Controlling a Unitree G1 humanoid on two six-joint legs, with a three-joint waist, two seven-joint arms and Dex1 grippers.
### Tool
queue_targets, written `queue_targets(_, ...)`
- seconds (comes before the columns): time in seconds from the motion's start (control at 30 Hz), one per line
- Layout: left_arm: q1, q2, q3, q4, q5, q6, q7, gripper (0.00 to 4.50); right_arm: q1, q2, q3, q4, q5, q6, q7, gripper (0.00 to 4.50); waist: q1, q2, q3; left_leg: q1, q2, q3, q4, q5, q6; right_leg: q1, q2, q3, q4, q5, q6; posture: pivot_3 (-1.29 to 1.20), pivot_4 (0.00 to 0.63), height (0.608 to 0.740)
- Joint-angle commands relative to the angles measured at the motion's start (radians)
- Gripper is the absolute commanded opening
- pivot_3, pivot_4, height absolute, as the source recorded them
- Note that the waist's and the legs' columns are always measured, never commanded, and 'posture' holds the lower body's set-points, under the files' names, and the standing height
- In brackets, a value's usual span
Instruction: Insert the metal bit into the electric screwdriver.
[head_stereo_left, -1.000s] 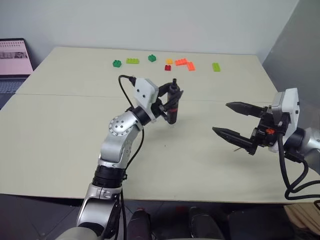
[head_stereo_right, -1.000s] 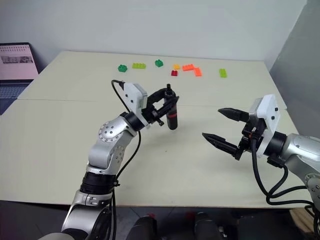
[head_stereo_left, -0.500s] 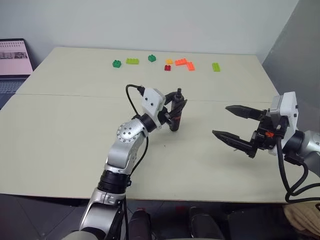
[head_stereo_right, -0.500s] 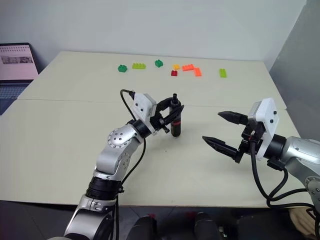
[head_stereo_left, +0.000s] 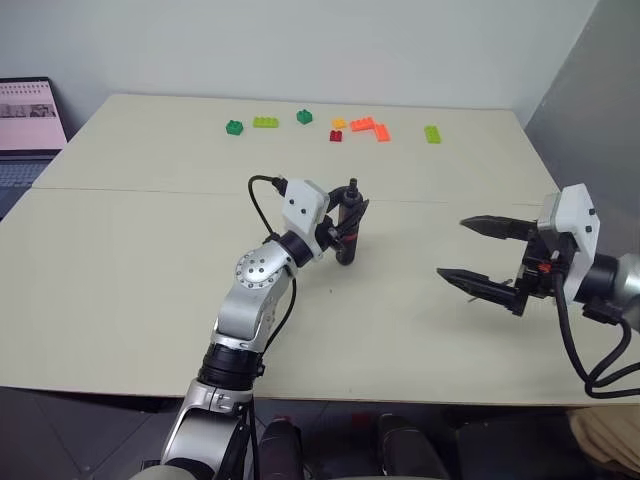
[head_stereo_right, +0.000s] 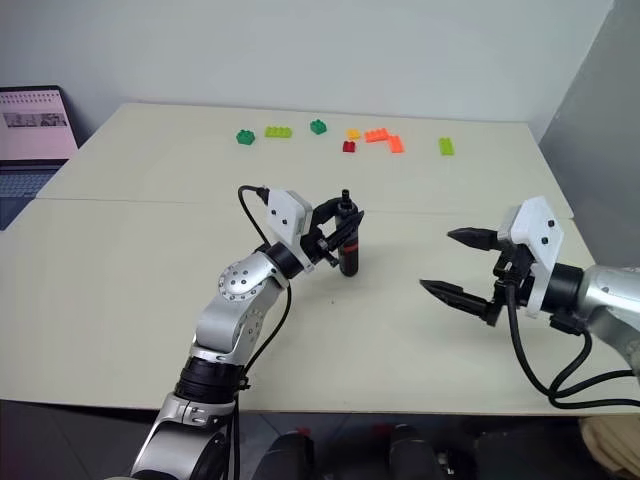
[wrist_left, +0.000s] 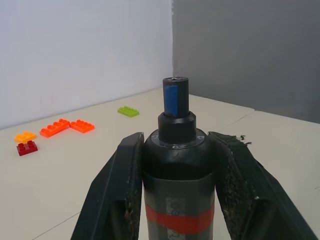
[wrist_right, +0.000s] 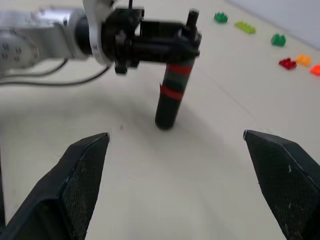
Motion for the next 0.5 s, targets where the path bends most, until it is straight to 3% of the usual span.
queue_targets(0.03,-0.016,-0.015,-0.005,-0.028,0.004,-0.038,0.004,1.65,-0.062,-0.150,0.177,0.217,-0.269,-0.226,0.264,4.50,-0.001,0.000,0.000,0.000,0.000,0.000,0.000,0.000,0.000,0.000,0.000,0.000,0.000,0.000,0.000,0.00,0.150,0.740)
queue_targets(0.13,-0.013,-0.019,-0.011,-0.030,0.005,-0.041,0.004,1.65,-0.201,-0.163,0.337,0.392,-0.442,-0.381,0.426,4.50,-0.006,0.002,0.001,0.000,0.000,0.001,0.000,0.000,0.000,0.000,0.000,0.001,-0.001,0.000,0.000,0.00,0.150,0.740)
queue_targets(0.23,-0.011,-0.024,-0.014,-0.028,0.008,-0.045,0.006,1.65,-0.382,-0.099,0.487,0.595,-0.620,-0.547,0.546,4.50,-0.009,0.005,0.002,0.001,0.000,0.002,0.000,0.000,0.000,-0.001,0.000,0.001,-0.001,0.000,0.001,0.00,0.150,0.740)
queue_targets(0.5,0.000,-0.025,-0.011,-0.042,0.014,-0.045,0.017,1.65,-0.733,0.113,0.720,1.115,-0.948,-0.929,0.663,4.50,-0.021,0.008,0.004,0.001,0.000,0.002,0.000,0.000,-0.001,-0.001,-0.001,0.001,-0.001,0.001,0.000,0.00,0.150,0.740)
